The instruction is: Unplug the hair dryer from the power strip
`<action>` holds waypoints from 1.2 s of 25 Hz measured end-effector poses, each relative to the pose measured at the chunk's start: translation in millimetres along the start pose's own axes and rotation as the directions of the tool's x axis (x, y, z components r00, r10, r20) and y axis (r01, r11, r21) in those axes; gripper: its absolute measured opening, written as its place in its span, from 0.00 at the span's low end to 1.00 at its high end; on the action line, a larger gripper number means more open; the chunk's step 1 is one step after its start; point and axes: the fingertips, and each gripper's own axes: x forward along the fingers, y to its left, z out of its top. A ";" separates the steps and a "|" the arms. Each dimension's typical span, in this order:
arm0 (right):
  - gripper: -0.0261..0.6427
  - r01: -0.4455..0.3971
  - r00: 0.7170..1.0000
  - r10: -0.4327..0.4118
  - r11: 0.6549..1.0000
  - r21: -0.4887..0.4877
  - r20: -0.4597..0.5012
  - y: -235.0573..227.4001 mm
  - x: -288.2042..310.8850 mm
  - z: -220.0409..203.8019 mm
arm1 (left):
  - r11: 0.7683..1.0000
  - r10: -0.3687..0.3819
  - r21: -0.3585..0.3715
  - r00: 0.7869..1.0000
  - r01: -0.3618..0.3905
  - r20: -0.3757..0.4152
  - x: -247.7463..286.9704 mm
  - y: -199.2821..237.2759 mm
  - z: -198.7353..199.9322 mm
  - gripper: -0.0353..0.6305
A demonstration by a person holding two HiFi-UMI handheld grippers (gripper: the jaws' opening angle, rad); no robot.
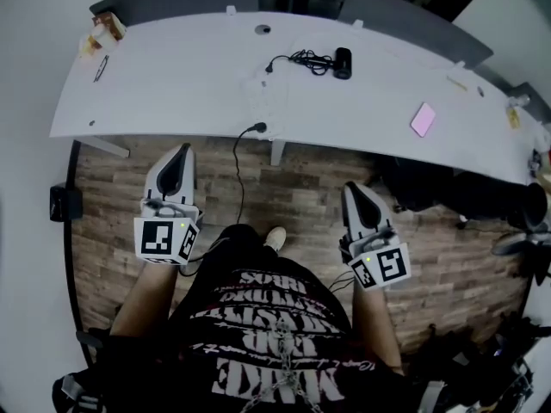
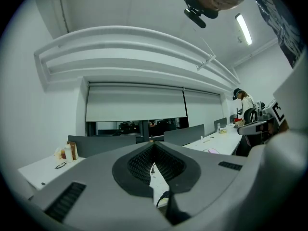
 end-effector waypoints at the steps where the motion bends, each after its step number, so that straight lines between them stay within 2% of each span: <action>1: 0.09 0.005 1.000 -0.005 1.000 0.005 0.002 -3.2 -1.3 0.5 | 1.000 -0.004 -0.004 1.000 0.004 0.002 3.0 -0.4 2.0 0.09; 4: 0.09 0.020 1.000 -0.020 1.000 0.017 -0.009 -13.0 -3.1 -5.1 | 1.000 -0.012 0.005 1.000 0.012 0.011 12.2 -0.5 4.8 0.09; 7: 0.09 0.026 0.999 -0.025 0.999 0.044 -0.037 -18.5 -0.4 -15.8 | 1.000 -0.009 -0.021 1.000 0.009 0.001 17.4 -0.1 -1.7 0.09; 12: 0.09 -0.016 0.997 0.018 0.999 0.036 -0.072 -12.3 12.1 -19.1 | 0.999 0.010 -0.031 0.999 -0.011 -0.035 16.3 8.6 -19.3 0.09; 17: 0.09 -0.052 0.995 0.055 0.998 0.036 -0.088 -7.2 26.4 -20.3 | 0.998 0.040 -0.043 0.998 -0.042 -0.039 17.5 21.4 -20.9 0.09; 23: 0.09 -0.077 0.992 0.082 0.995 0.061 -0.094 3.5 29.9 -28.1 | 0.998 0.051 -0.024 0.997 -0.052 -0.063 11.4 28.8 -28.3 0.09; 30: 0.09 -0.063 0.995 0.068 0.995 0.072 -0.070 -2.3 25.9 -23.8 | 1.000 0.028 0.004 0.999 -0.028 -0.045 14.0 19.9 -18.3 0.09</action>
